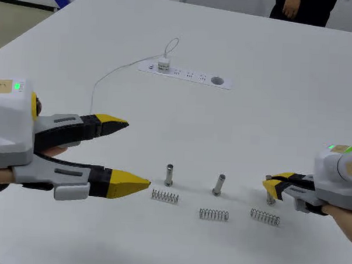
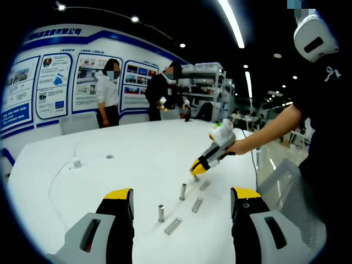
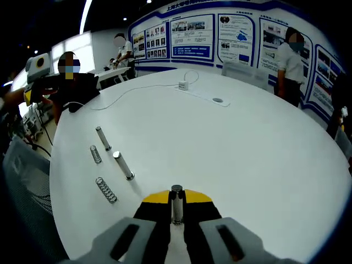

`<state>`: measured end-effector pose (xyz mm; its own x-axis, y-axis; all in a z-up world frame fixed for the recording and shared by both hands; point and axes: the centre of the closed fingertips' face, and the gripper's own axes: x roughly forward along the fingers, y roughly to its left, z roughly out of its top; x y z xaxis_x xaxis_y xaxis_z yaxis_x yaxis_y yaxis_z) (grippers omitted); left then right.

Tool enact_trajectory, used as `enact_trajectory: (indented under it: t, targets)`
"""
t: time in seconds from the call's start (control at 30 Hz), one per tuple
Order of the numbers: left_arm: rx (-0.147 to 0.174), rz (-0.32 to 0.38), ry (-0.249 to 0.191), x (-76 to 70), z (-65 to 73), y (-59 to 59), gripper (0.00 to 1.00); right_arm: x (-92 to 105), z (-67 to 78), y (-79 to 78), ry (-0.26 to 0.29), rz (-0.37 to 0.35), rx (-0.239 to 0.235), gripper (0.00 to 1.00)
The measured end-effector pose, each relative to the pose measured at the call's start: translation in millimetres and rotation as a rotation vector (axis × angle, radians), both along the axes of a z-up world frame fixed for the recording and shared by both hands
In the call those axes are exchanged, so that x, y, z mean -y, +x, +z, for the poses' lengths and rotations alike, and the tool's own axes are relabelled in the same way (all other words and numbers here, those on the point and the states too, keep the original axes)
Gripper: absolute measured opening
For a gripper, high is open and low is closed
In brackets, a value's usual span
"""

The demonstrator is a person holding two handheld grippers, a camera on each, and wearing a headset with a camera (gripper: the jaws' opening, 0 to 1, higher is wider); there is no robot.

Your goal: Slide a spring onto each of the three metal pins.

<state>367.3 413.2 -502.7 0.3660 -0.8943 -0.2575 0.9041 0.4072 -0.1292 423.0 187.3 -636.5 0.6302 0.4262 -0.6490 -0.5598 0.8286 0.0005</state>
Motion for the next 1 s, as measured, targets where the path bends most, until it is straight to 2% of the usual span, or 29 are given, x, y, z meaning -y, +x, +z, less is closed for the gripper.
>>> enact_trajectory:
  t: [0.23, 0.4, 0.57, 0.73, 1.0]
  targets:
    - [0.001, 0.0, 0.0, 0.6, 1.9, -2.4, 0.74, 3.5, 2.5, -1.3, 0.012, -0.011, 0.017, 0.07]
    - [0.001, 0.0, 0.004, 0.7, 2.2, -3.7, 0.74, 2.2, 4.7, -5.9, 0.052, -0.016, 0.044, 0.07]
    - [0.0, 0.0, 0.01, 0.4, 2.7, -4.9, 0.74, 5.6, 7.4, -6.9, 0.135, -0.049, 0.081, 0.08]
    - [0.001, 0.002, 0.012, 0.5, 4.6, -5.1, 0.73, 13.8, 7.0, -6.6, 0.173, -0.069, 0.11, 0.08]
    - [-0.002, 0.004, 0.009, 2.3, 6.2, -6.7, 0.73, 14.0, 3.8, -10.6, 0.211, -0.083, 0.133, 0.08]
